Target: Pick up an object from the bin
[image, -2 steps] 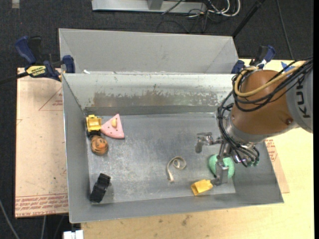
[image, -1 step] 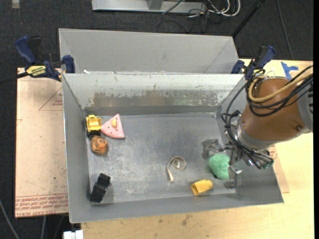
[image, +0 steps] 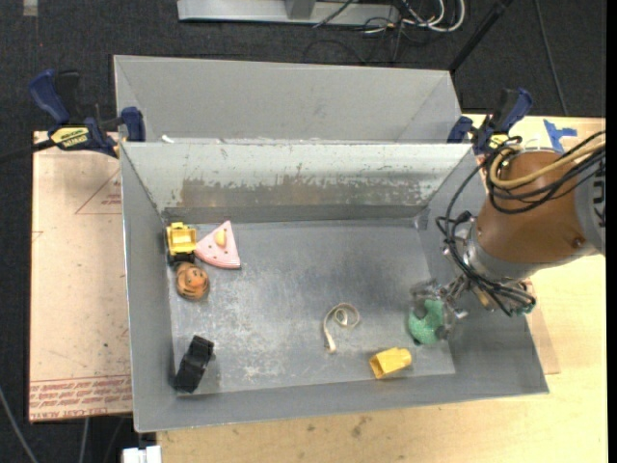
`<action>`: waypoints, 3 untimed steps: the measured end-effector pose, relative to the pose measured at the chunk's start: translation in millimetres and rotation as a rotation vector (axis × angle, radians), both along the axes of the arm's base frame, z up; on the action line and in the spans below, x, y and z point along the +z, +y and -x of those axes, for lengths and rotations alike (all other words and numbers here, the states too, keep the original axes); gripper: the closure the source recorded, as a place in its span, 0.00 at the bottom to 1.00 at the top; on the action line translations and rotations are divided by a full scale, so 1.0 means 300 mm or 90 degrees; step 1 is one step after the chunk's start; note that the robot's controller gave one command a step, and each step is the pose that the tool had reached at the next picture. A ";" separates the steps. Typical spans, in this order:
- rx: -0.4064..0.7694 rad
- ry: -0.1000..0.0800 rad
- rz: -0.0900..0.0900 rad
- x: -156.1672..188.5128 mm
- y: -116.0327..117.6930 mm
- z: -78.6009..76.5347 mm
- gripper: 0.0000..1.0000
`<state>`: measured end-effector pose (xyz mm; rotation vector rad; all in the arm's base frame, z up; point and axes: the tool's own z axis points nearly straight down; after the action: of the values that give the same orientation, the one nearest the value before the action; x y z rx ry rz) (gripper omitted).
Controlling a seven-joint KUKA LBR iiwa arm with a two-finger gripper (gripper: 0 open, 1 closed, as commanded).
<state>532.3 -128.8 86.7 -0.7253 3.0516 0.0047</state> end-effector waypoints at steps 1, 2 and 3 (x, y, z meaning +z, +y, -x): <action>0.000 0.000 0.000 0.000 0.000 0.000 1.00; -0.003 0.005 0.001 0.153 0.031 -0.007 1.00; -0.006 -0.008 0.004 0.172 0.025 -0.092 1.00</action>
Offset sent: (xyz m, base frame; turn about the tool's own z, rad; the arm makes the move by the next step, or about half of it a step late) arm 0.0135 0.0287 0.1439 0.0181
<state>559.9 -121.4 138.2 -0.7088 3.0442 -0.0088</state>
